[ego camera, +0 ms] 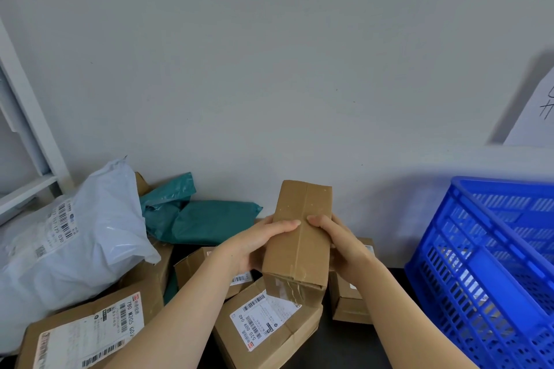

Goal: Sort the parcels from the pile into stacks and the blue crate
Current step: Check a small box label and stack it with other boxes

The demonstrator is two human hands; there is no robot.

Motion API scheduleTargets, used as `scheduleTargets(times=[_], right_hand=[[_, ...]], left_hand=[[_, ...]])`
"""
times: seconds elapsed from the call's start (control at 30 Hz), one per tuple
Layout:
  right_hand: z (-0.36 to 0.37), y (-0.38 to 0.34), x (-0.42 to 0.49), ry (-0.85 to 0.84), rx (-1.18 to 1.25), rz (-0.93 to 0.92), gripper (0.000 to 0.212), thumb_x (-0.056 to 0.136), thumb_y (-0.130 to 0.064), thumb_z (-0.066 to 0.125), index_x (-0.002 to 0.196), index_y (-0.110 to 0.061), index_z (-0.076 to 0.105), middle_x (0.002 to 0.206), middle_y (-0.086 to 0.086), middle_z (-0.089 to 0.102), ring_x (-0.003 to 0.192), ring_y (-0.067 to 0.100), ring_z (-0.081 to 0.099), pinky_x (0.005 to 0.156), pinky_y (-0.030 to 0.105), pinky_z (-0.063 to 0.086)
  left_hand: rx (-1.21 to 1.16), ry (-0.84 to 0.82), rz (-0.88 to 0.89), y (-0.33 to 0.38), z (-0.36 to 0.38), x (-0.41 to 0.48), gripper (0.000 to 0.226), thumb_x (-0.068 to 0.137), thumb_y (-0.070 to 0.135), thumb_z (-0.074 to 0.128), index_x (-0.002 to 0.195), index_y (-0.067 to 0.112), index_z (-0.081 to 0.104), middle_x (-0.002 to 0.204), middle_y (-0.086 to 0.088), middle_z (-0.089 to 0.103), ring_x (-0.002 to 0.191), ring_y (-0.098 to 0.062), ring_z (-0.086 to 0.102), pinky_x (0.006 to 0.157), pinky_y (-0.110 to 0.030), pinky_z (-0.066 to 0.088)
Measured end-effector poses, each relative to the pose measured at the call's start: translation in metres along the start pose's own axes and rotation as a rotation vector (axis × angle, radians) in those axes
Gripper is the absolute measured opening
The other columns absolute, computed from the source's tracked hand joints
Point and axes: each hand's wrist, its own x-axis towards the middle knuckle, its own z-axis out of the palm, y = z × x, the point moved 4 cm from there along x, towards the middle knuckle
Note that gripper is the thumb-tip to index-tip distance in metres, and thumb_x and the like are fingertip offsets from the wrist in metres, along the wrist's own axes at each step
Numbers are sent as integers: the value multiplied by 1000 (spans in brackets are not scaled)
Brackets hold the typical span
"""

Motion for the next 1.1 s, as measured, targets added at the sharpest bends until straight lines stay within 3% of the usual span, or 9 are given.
scheduleTargets(times=[0.17,0.3,0.53,0.9,1.03,1.1], right_hand=[[2,-3,-1,2,24,-18,39,84,-33,69,120,-27,56,111,6,68,97,22,67,66,34,54],[3,-1,0,5,38,-18,40,82,-33,70,120,-26,57,112,6,68,100,25,66,71,36,54],[4,-6,-1,-9,28,-23,34,84,-36,68,116,-29,56,112,6,67,101,25,65,77,39,56],[1,-5,3,22,17,-29,42,79,-39,73,117,-30,57,114,5,67,104,26,65,88,47,54],[3,-8,1,34,-6,-36,62,62,-47,76,119,-32,57,114,4,67,103,24,65,83,44,55],[3,-8,0,39,-6,-33,63,66,-51,77,122,-32,56,114,4,67,101,22,65,73,38,54]], left_hand=[[8,28,-15,-8,-4,6,78,55,53,83,122,27,54,117,-9,66,108,-27,64,96,-49,51],[15,52,11,-6,-5,6,61,69,47,79,120,27,54,115,-9,66,107,-27,64,96,-49,51],[-11,71,31,0,-4,4,50,76,44,74,119,27,54,114,-9,66,106,-27,64,94,-46,52],[-11,86,66,2,-2,7,50,77,42,73,119,25,52,115,-9,64,106,-27,63,96,-47,50],[9,89,61,3,-3,8,55,74,45,74,121,26,51,116,-9,64,107,-27,62,97,-48,50],[4,71,54,3,-3,7,61,68,48,75,120,25,53,115,-9,65,107,-27,63,97,-48,50]])
